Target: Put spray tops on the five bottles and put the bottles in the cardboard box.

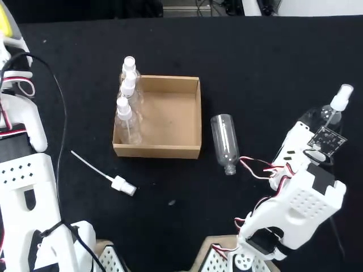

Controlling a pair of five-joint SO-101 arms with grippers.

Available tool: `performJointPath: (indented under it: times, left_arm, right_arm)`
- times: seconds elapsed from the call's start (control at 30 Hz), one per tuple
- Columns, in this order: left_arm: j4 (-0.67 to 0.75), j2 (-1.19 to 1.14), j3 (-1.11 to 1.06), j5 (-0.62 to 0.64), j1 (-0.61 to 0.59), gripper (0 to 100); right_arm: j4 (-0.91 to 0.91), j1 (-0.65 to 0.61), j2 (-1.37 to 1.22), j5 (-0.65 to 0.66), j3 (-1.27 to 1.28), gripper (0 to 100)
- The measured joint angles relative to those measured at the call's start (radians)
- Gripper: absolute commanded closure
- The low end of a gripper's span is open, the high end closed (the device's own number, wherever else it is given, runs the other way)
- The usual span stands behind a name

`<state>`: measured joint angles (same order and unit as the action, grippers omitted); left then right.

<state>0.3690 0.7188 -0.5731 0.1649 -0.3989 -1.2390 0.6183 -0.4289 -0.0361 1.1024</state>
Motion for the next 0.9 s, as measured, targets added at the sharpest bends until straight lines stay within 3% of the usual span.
performJointPath:
  times: [0.57, 0.77, 0.9]
  left_arm:
    - [0.000, 0.000, 0.000, 0.000, 0.000, 97]
    - [0.000, 0.000, 0.000, 0.000, 0.000, 97]
    - [0.000, 0.000, 0.000, 0.000, 0.000, 97]
  right_arm:
    - [0.000, -0.014, 0.181, 0.000, 0.120, 75.3]
    - [0.031, -0.014, 0.212, 0.000, 0.130, 66.2]
    - [0.133, -0.014, 0.212, 0.000, 0.117, 65.8]
